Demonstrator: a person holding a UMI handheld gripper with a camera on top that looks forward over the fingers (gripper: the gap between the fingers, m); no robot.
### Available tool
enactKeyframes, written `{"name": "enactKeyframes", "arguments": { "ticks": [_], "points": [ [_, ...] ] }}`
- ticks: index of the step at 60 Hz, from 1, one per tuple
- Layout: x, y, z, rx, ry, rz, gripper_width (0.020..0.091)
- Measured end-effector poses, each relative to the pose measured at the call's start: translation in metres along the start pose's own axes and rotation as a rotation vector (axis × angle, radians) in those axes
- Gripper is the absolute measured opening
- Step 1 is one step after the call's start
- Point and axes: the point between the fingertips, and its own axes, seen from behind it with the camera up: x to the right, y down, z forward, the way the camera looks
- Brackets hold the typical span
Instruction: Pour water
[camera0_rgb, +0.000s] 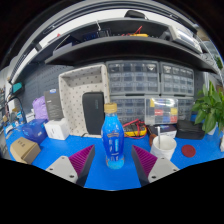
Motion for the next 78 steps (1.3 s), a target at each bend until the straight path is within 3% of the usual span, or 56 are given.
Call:
{"name": "enactKeyframes", "arguments": {
  "ticks": [4,16,21,23,24,30,32,33,39,40,44,52,59,78],
  "points": [
    [-0.033,0.004,0.069,0.009,-0.003,0.01,0.0748],
    [-0.032,0.009,0.129,0.014,0.019,-0.003,0.0729],
    [-0.023,0.008,0.141,0.049,0.07,-0.038,0.0495],
    [-0.027,0.007,0.143,0.067,0.062,-0.054,0.051],
    [-0.028,0.007,0.143,0.073,0.063,-0.055,0.0457],
    [-0.034,0.005,0.146,0.097,0.038,-0.052,0.0382],
    [-0.033,0.004,0.147,0.107,0.037,-0.055,0.0392],
    [-0.033,0.004,0.147,0.111,0.038,-0.051,0.0352],
    [-0.031,0.005,0.146,0.114,0.039,-0.041,0.036],
    [-0.032,0.005,0.145,0.111,0.038,-0.042,0.032],
    [-0.032,0.005,0.145,0.11,0.033,-0.042,0.0321],
    [-0.033,0.005,0.147,0.06,0.009,0.056,0.0319],
    [-0.043,-0.008,0.136,0.024,-0.022,0.296,0.032],
    [-0.028,-0.039,0.106,0.049,-0.104,1.084,0.032]
  ]
}}
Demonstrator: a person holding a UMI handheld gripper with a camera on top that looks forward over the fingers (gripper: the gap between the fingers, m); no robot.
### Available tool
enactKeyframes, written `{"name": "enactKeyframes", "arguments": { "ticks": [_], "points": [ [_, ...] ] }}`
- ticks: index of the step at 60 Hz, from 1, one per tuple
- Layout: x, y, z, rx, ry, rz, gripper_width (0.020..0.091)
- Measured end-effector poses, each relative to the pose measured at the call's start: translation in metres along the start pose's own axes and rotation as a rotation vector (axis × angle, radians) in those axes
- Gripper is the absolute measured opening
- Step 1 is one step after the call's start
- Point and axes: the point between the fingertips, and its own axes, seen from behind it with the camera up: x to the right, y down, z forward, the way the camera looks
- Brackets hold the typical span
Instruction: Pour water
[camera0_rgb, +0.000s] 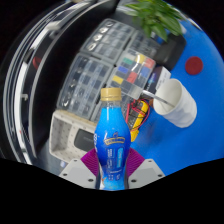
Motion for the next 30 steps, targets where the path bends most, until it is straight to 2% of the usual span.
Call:
{"name": "enactKeyframes", "arguments": {
  "ticks": [16,30],
  "points": [
    [-0.009,-0.028,-0.004,-0.01,-0.061,0.393,0.032],
    [-0.006,-0.033,-0.003,-0.062,-0.071,0.745,0.032]
  ]
}}
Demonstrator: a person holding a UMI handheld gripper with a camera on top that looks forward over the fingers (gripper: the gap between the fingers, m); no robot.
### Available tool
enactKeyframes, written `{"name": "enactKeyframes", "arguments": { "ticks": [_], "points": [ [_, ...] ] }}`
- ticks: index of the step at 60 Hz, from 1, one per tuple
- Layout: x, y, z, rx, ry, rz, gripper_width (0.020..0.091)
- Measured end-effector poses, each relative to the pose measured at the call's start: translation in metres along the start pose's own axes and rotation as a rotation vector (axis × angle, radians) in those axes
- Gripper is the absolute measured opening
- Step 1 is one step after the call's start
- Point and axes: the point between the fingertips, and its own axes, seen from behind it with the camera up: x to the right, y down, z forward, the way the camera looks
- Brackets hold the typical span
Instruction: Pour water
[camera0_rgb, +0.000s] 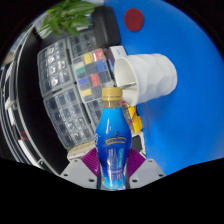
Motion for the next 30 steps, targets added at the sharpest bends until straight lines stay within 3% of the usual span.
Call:
{"name": "enactKeyframes", "arguments": {
  "ticks": [12,21,30],
  "points": [
    [0.001,-0.004,-0.003,-0.024,0.027,0.011,0.0319],
    [-0.007,-0.003,-0.009,-0.062,0.061,-0.275,0.032],
    [-0.075,-0.026,-0.026,-0.004,-0.02,-0.697,0.0323]
  ]
}}
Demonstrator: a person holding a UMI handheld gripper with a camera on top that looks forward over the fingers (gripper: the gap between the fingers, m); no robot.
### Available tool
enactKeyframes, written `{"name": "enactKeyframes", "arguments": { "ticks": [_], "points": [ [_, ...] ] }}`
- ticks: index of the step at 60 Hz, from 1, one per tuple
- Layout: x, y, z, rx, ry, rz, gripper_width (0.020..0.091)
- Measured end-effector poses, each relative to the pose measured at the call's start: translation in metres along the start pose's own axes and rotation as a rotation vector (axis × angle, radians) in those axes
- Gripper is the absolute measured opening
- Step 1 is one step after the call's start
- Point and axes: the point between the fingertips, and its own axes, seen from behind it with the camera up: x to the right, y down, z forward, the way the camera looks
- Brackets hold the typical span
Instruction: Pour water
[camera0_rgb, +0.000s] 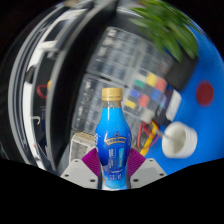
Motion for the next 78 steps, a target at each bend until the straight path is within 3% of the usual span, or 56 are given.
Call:
{"name": "enactKeyframes", "arguments": {
  "ticks": [7,12,23,33,47,54,56,63,70,75,78],
  "points": [
    [-0.011,-0.044,-0.008,0.061,0.01,-0.403,0.0321],
    [-0.015,-0.078,-0.02,0.075,0.091,-0.692,0.0322],
    [0.022,-0.16,-0.04,0.216,0.25,-1.092,0.0321],
    [0.088,-0.195,-0.043,0.182,0.35,-1.176,0.032],
    [0.174,-0.21,-0.025,0.146,0.399,-1.146,0.032],
    [0.224,-0.189,-0.023,0.053,0.432,-1.123,0.0346],
    [0.215,-0.192,-0.022,0.114,0.389,-1.128,0.0347],
    [0.214,-0.188,-0.031,0.136,0.36,-1.099,0.0366],
    [0.216,-0.189,-0.026,0.134,0.365,-1.11,0.0424],
    [0.215,-0.19,-0.025,0.142,0.368,-1.102,0.0494],
    [0.22,-0.189,-0.026,0.136,0.385,-1.084,0.0576]
  ]
}}
